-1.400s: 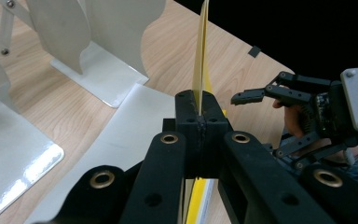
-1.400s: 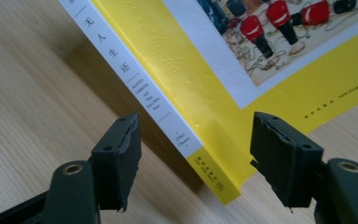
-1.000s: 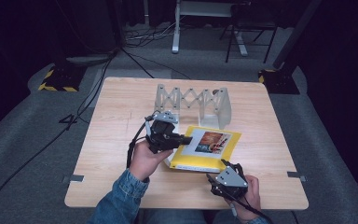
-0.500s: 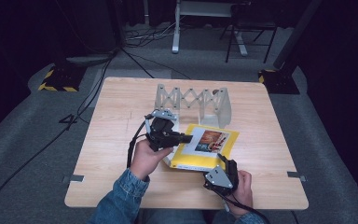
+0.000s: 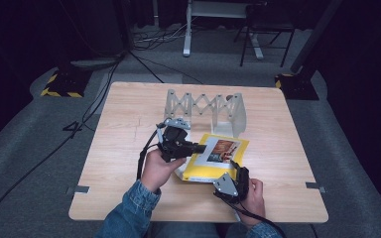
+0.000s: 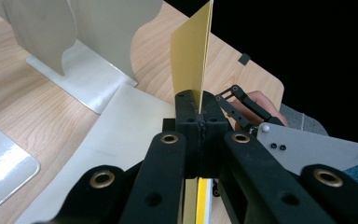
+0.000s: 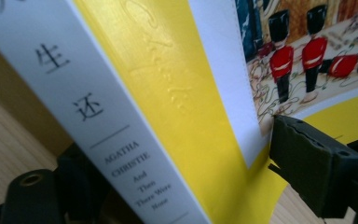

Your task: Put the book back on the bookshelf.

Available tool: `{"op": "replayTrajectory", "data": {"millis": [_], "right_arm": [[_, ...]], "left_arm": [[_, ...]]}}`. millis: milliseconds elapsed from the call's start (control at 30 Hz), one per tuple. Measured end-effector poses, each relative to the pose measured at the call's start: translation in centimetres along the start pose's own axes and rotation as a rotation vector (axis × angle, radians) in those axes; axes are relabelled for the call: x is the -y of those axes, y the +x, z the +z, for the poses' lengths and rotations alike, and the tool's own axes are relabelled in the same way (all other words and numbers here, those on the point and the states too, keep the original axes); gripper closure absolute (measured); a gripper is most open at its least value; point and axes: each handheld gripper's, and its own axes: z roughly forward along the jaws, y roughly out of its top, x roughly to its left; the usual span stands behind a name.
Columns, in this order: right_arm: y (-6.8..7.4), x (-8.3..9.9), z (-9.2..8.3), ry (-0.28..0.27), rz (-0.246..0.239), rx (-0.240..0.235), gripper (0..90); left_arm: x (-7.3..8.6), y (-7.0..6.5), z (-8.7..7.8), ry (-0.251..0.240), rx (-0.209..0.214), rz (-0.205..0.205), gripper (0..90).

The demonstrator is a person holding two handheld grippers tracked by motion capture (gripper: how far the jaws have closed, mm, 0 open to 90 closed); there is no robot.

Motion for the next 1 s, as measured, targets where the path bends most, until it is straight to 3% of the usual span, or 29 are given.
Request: {"op": "replayTrajectory", "data": {"millis": [200, 233, 267, 300, 333, 400, 433, 467, 500, 533, 567, 667, 733, 867, 900, 967, 1000], "right_arm": [[0.4, -0.4, 0.1, -0.024, -0.062, 0.011, 21.9], [0.7, -0.6, 0.1, -0.034, -0.105, 0.020, 28.0], [0.7, -0.6, 0.1, -0.034, -0.105, 0.020, 28.0], [1.0, -0.7, -0.1, -0.057, -0.143, 0.017, 43.1], [1.1, -0.7, -0.2, -0.074, -0.166, 0.020, 49.3], [1.3, -0.7, -0.4, -0.084, -0.174, 0.023, 54.6], [1.3, -0.8, -0.7, -0.094, -0.185, 0.017, 62.3], [1.3, -0.8, -0.7, -0.094, -0.185, 0.017, 62.3], [1.4, -0.7, -0.9, -0.096, -0.201, 0.015, 66.2], [1.4, -0.7, -0.9, -0.096, -0.201, 0.015, 66.2], [1.6, -0.6, -1.0, -0.092, -0.223, 0.018, 68.9], [1.5, -0.4, -1.2, -0.094, -0.232, 0.024, 69.7], [1.3, -0.3, -1.5, -0.102, -0.212, 0.024, 70.7], [0.7, -0.4, -2.2, -0.121, -0.192, 0.025, 73.8], [0.5, -0.5, -2.6, -0.130, -0.164, 0.023, 74.9], [0.3, -0.5, -2.8, -0.135, -0.153, 0.020, 75.2], [-0.2, -0.6, -3.3, -0.145, -0.115, 0.013, 75.4]], "left_arm": [[0.4, 0.2, -0.2, 0.002, -0.015, -0.020, 89.3], [0.5, 0.3, -0.3, 0.006, -0.026, -0.027, 89.3], [0.5, 0.3, -0.3, 0.006, -0.026, -0.027, 89.3], [0.7, 0.6, -0.5, 0.009, -0.042, -0.038, 89.3], [0.8, 0.9, -0.7, 0.009, -0.041, -0.046, 89.2], [0.9, 1.1, -0.8, 0.011, -0.042, -0.058, 89.1], [1.2, 1.7, -0.8, 0.016, -0.065, -0.081, 88.9], [1.2, 1.7, -0.8, 0.016, -0.065, -0.081, 88.3], [1.5, 2.4, -0.9, -0.005, -0.069, -0.116, 85.8], [1.5, 2.4, -0.9, -0.005, -0.069, -0.116, 79.8], [1.7, 3.1, -1.5, -0.056, -0.057, -0.177, 71.9], [1.9, 3.6, -2.3, -0.081, -0.058, -0.201, 67.1], [2.1, 3.8, -2.9, -0.107, -0.082, -0.205, 60.9], [2.5, 4.1, -4.2, -0.146, -0.081, -0.223, 57.3], [2.6, 4.1, -4.7, -0.163, -0.087, -0.218, 56.5], [2.7, 4.1, -5.0, -0.172, -0.092, -0.220, 56.4], [2.9, 4.1, -5.2, -0.178, -0.093, -0.222, 56.1]]}}
